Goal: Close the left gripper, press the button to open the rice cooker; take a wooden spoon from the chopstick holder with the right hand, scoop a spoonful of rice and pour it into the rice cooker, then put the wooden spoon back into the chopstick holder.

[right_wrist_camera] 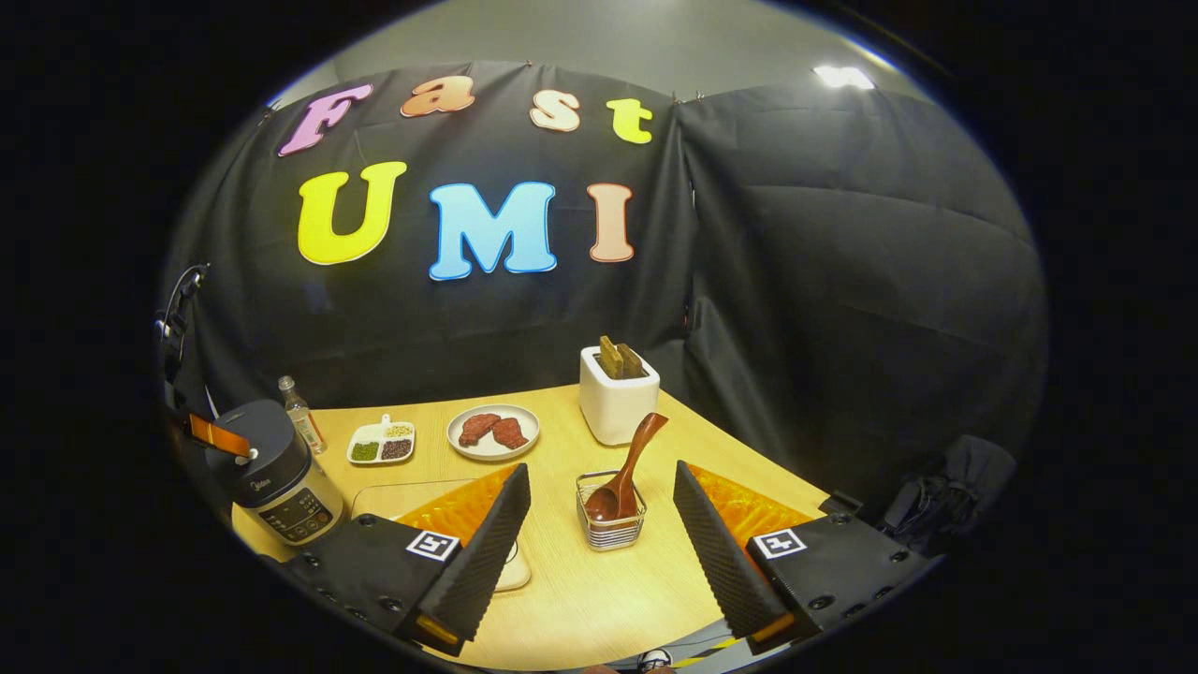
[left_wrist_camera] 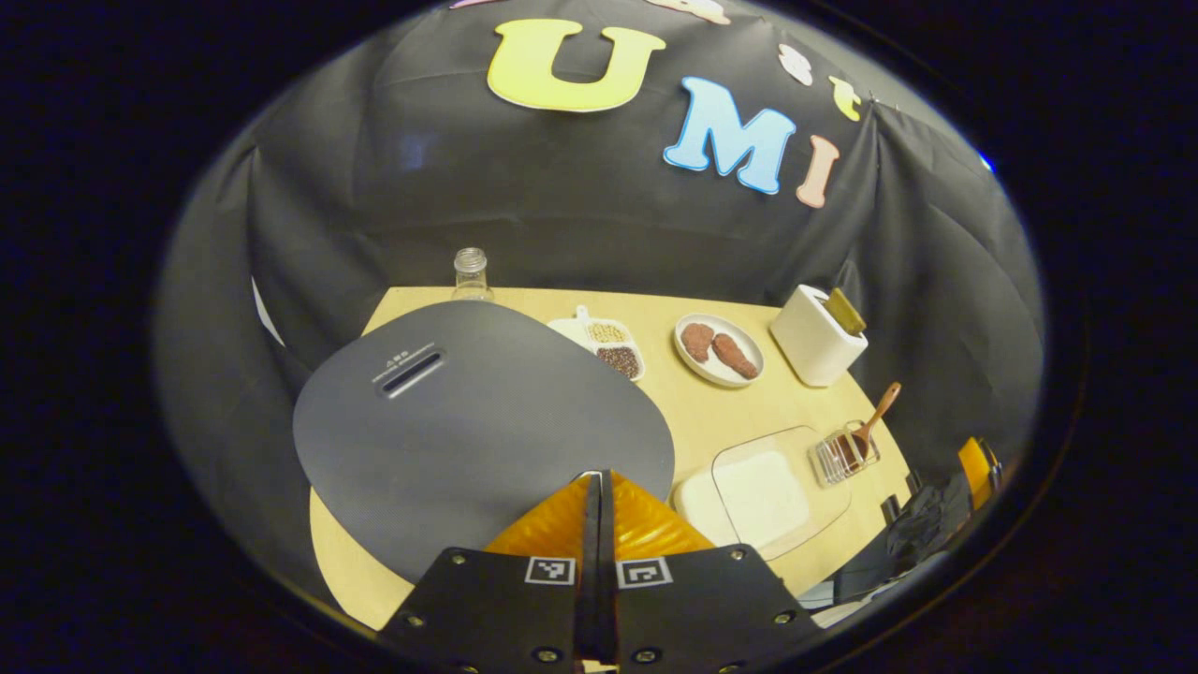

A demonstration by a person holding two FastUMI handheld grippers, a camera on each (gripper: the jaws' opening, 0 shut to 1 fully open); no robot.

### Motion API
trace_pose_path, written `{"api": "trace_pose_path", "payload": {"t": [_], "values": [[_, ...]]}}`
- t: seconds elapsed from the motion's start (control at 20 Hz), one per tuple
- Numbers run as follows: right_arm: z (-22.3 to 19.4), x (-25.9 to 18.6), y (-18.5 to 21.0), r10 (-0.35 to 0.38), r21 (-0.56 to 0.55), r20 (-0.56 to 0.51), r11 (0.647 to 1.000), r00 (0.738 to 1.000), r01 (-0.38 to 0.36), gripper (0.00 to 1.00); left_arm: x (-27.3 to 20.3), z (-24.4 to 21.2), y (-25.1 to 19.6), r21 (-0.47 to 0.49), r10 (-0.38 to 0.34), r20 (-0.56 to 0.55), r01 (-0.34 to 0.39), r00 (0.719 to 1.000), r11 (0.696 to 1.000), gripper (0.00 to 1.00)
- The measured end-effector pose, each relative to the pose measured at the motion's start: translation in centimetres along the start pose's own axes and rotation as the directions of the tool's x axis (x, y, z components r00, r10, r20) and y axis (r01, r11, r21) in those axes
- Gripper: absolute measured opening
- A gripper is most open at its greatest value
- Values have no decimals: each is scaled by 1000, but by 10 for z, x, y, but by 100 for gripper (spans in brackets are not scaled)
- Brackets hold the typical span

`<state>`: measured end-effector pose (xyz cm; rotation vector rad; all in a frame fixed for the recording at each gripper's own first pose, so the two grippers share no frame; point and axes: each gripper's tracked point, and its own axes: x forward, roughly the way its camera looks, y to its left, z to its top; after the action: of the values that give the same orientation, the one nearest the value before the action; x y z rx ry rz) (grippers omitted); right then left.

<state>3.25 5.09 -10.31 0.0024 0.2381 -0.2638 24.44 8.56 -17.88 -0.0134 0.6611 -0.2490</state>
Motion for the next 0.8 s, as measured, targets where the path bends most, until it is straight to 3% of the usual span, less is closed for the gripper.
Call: {"api": "trace_pose_path", "payload": {"t": [0.05, 0.1, 0.5, 0.8], "values": [[-1, 0, 1, 1, -4, -5, 1000, 1000, -1, 93, 0, 1, 0, 2, 0, -4, 0, 1000, 1000, 2], [-2, 1, 1, 2, -4, -8, 1000, 1000, -2, 98, 1, 0, -1, 6, -3, -12, 3, 1000, 1000, 2], [-8, -3, 7, 22, -33, -37, 999, 999, -23, 98, 1, -3, -1, -19, -4, 5, 4, 1000, 1000, 2], [18, -11, -16, -33, -96, 3, 995, 999, 33, 97, -25, 29, -5, 12, 60, 152, -62, 987, 998, 0]]}}
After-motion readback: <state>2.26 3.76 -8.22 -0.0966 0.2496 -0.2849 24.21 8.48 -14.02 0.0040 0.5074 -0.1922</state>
